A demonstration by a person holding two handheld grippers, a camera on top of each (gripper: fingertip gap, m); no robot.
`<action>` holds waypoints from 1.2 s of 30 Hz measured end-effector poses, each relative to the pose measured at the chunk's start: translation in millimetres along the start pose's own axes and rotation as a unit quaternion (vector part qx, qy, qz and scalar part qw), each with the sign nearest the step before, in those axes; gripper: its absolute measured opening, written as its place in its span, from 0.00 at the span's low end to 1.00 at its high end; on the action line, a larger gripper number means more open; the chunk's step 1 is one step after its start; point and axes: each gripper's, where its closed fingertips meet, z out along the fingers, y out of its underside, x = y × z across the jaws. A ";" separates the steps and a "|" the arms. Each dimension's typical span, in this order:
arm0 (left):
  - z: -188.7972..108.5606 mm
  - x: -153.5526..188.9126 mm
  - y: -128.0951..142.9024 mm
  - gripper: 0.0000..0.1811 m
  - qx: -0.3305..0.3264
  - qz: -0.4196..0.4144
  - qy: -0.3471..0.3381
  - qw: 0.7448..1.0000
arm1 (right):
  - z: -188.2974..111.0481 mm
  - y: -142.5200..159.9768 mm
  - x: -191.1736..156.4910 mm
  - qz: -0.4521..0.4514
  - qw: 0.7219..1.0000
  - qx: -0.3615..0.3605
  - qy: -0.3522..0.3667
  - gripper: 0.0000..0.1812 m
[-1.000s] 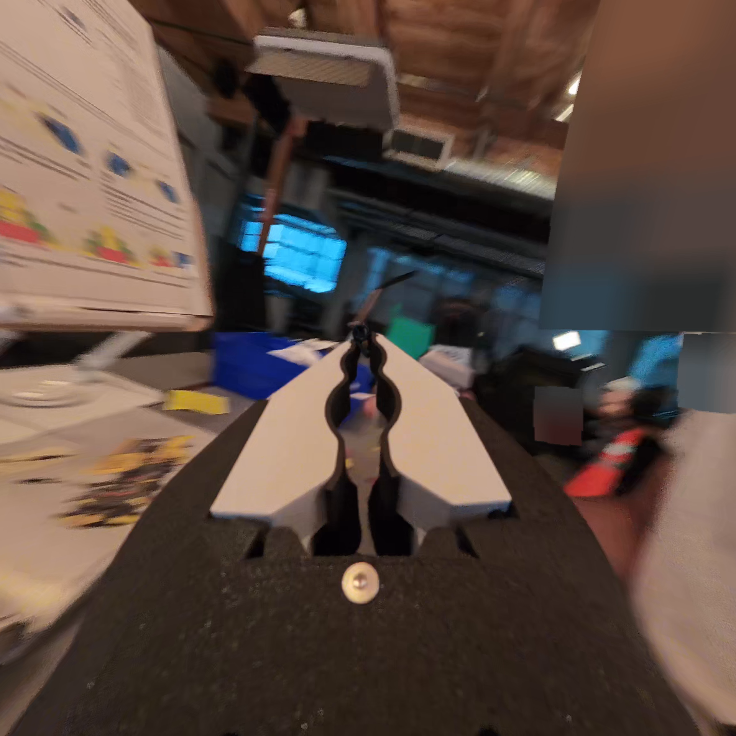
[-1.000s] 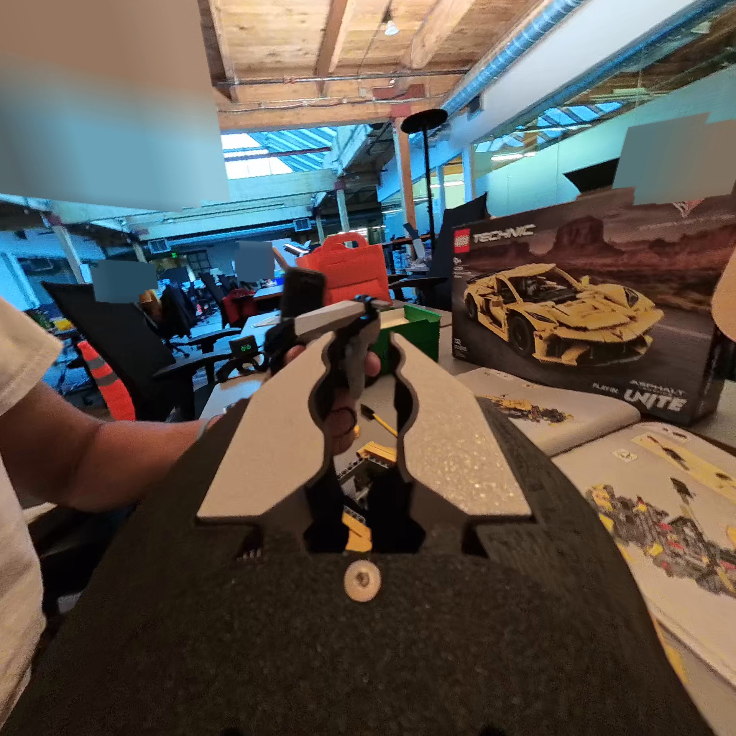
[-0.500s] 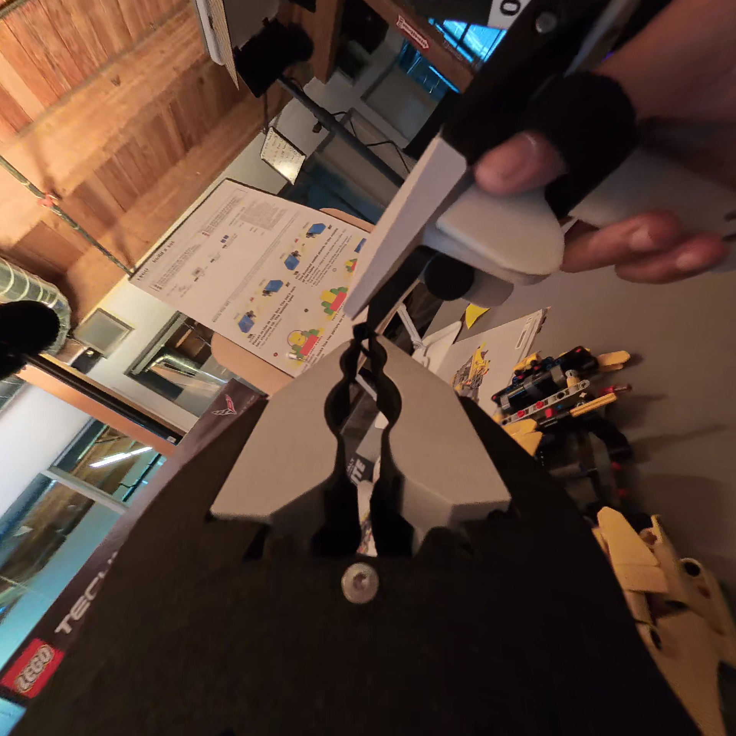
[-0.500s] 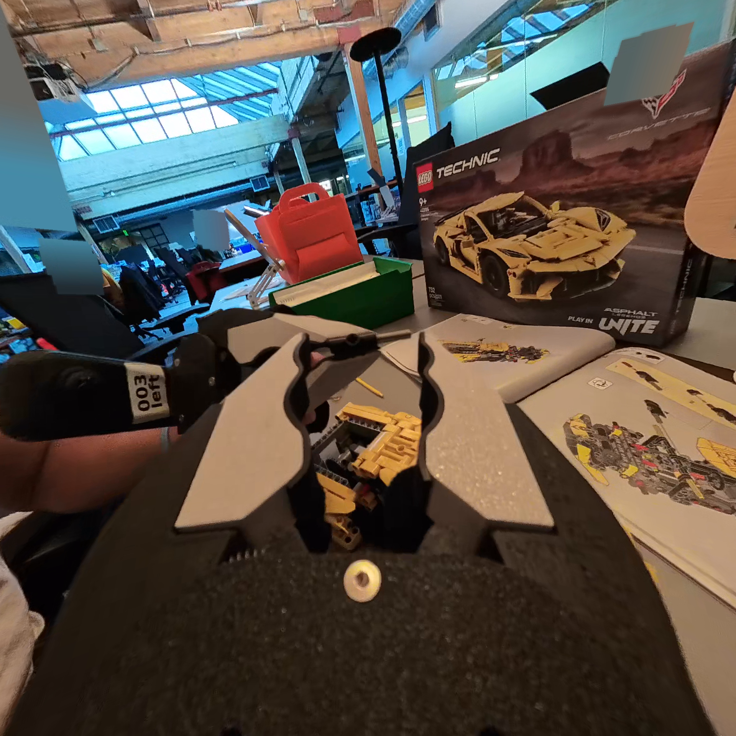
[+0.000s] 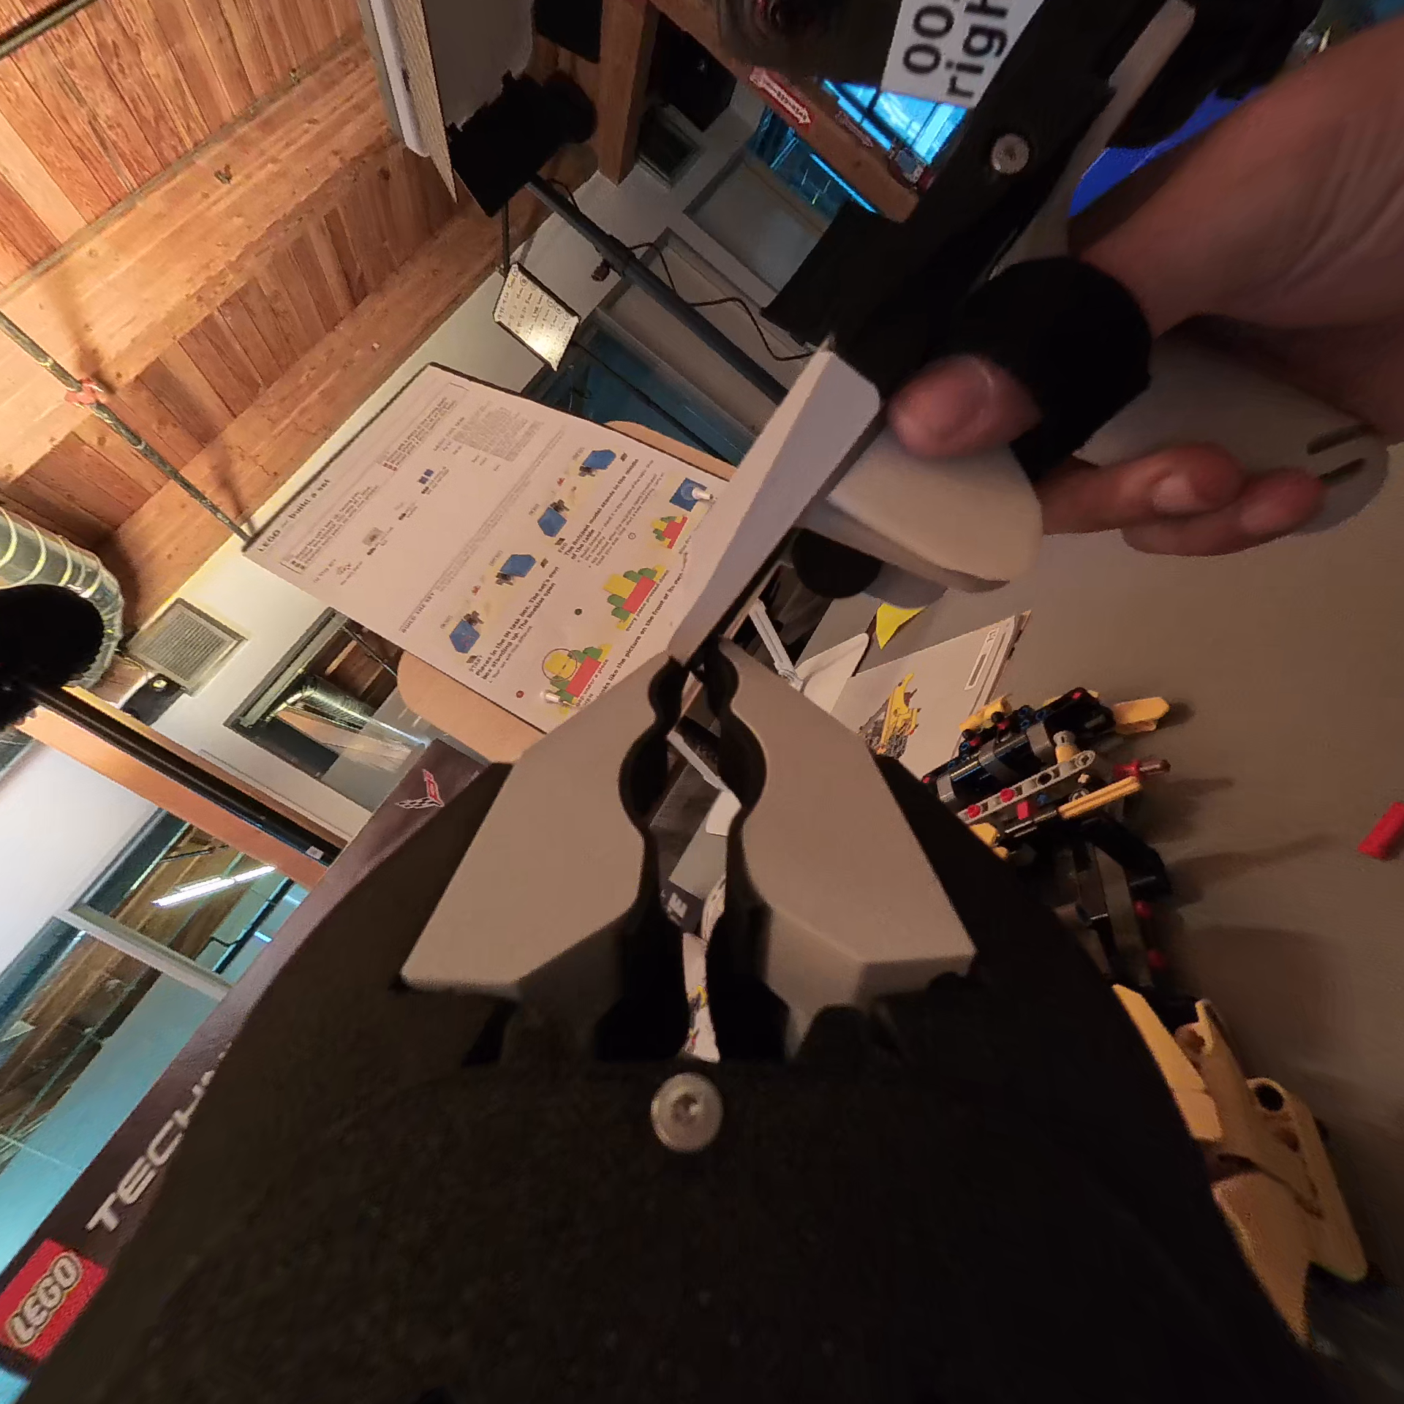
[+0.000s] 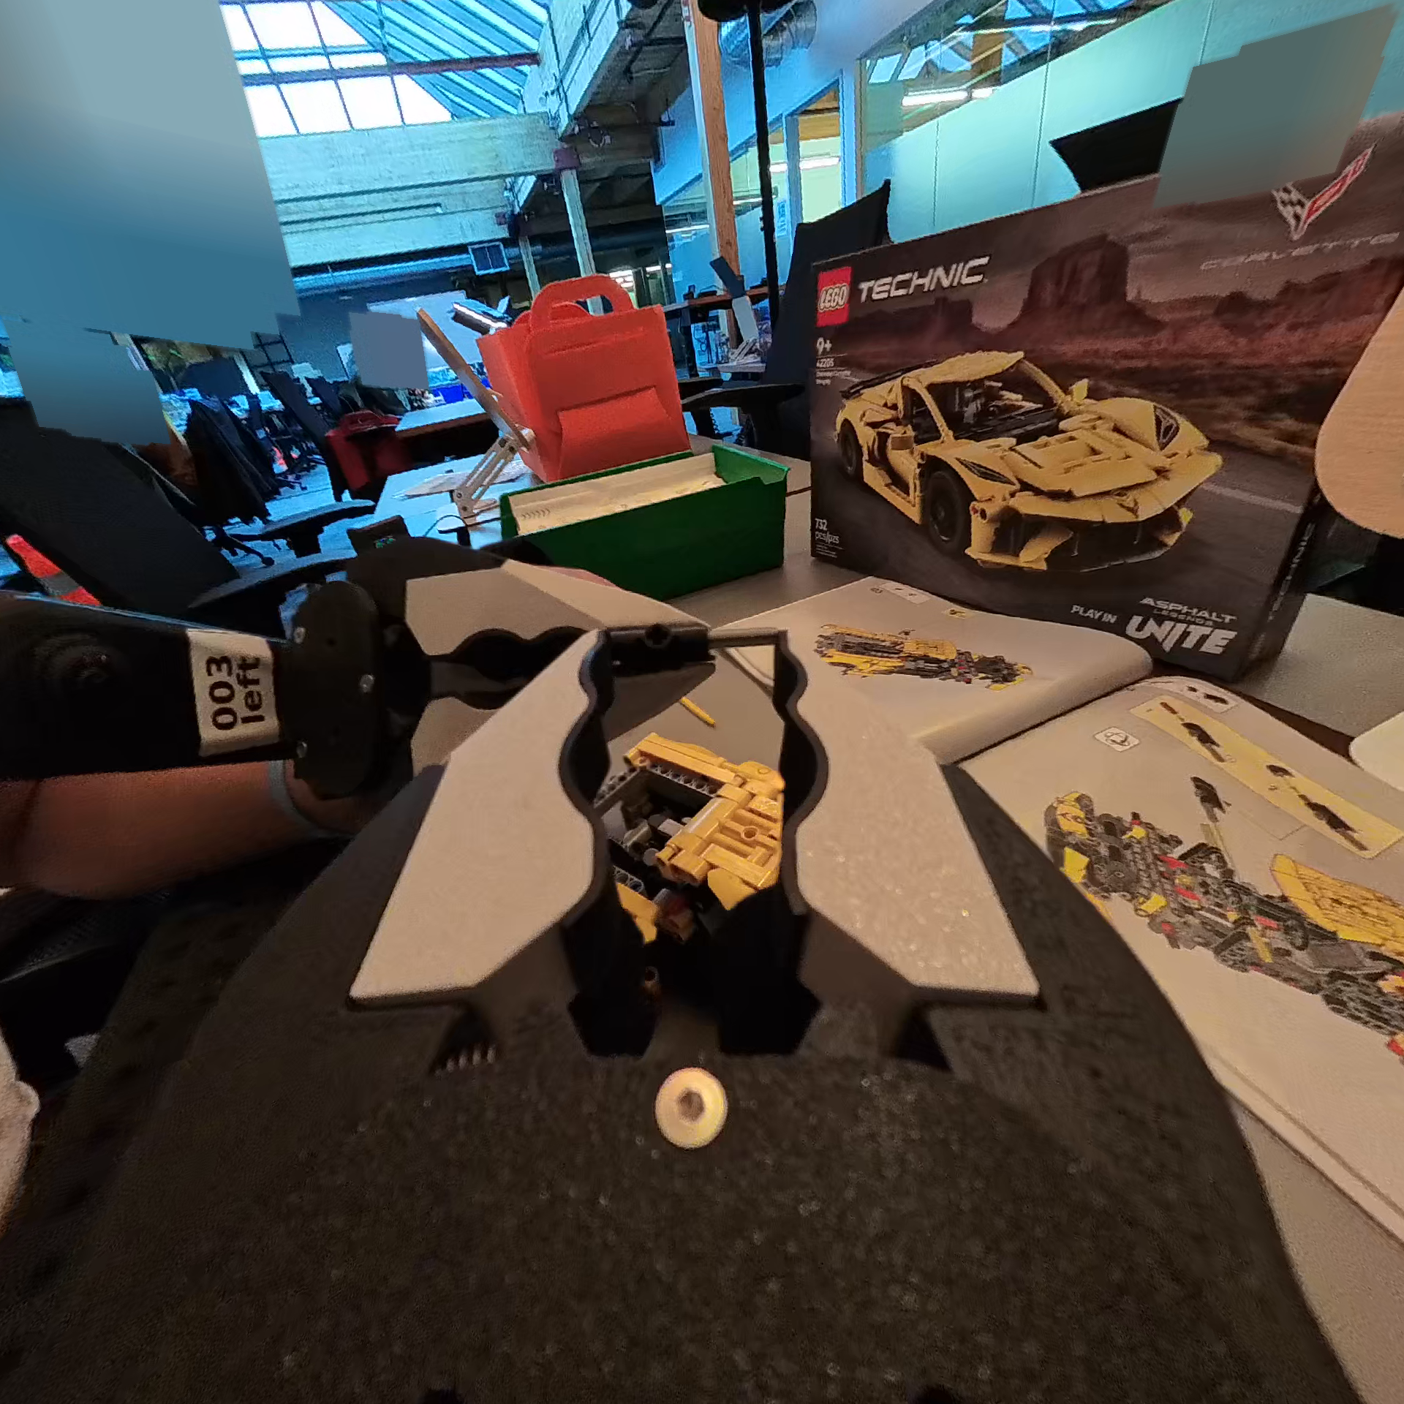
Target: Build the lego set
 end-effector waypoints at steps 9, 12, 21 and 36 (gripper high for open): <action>0.1 1.9 2.2 0.02 -0.006 0.006 0.002 1.000 | 0.9 1.4 -9.1 -0.057 0.998 -0.019 0.022 0.12; 1.1 -2.4 2.3 0.02 -0.013 0.000 -0.008 1.000 | 3.1 -1.7 -8.1 -0.006 1.000 0.004 0.006 0.13; 1.6 0.0 7.2 0.02 -0.026 0.053 -0.011 0.998 | 6.2 3.7 -0.9 -0.043 0.999 -0.024 0.016 0.18; -1.5 6.2 -5.0 0.02 0.006 0.070 -0.002 0.998 | -4.7 3.4 -6.7 -0.031 0.999 -0.018 -0.026 0.22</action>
